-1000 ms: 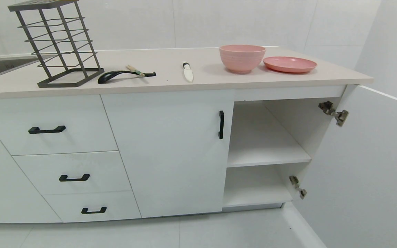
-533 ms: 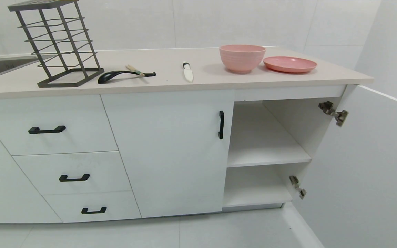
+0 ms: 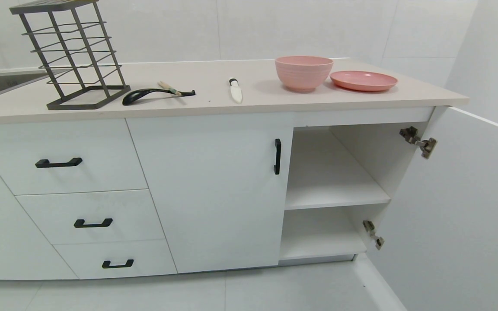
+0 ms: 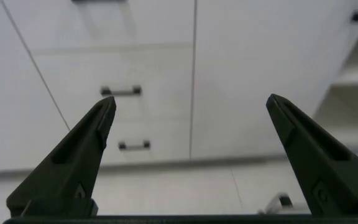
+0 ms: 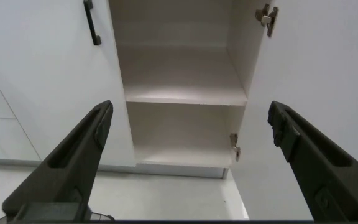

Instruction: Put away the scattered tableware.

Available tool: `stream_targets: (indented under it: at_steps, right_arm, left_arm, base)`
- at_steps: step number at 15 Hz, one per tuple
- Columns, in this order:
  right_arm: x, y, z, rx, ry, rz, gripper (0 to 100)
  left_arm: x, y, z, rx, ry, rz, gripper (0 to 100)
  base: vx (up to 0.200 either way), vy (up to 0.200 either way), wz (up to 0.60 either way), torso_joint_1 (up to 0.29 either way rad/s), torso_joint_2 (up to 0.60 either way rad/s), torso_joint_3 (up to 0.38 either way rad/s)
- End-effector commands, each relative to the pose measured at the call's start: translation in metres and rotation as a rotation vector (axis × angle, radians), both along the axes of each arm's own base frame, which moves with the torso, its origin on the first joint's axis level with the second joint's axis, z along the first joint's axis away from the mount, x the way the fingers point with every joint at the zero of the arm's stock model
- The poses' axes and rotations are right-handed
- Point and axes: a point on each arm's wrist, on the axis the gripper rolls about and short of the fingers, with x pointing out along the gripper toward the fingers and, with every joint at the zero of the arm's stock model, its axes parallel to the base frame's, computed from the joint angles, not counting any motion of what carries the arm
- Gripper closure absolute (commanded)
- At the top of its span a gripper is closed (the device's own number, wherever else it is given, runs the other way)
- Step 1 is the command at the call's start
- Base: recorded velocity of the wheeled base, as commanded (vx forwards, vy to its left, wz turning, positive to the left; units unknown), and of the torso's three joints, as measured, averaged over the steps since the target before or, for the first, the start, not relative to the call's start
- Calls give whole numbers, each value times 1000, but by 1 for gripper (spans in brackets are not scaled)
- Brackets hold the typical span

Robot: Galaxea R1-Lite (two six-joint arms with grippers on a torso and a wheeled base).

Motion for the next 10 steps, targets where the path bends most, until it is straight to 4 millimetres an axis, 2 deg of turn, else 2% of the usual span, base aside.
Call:
stream_targets:
  at_steps: [1, 2, 4, 5, 7, 10]
  right_arm:
    - [0, 0, 0, 4, 2, -1, 0]
    - [0, -1, 0, 7, 4, -38, 0]
    - [0, -5, -7, 12, 77, -247, 0]
    - [1, -4, -5, 12, 57, -176, 0]
    - [0, -3, -5, 10, 56, -141, 0]
    - [0, -3, -5, 10, 56, -142, 0]
  left_arm:
    - [0, -1, 0, -11, -6, -24, 0]
    - [0, -1, 0, -12, -6, -24, 0]
    - [0, -1, 0, -15, -5, -24, 0]
    - [0, -1, 0, -9, -7, -24, 0]
    - [0, 0, 0, -14, -7, -16, 0]
    - [0, 0, 0, -12, -7, -16, 0]
  base:
    - [0, 0, 0, 0, 0, 0]
    - [0, 0, 0, 0, 0, 0]
    - [0, 0, 0, 0, 0, 0]
    - [0, 0, 0, 0, 0, 0]
    - [0, 0, 0, 0, 0, 0]
    - [0, -200, 0, -2, -1, -1]
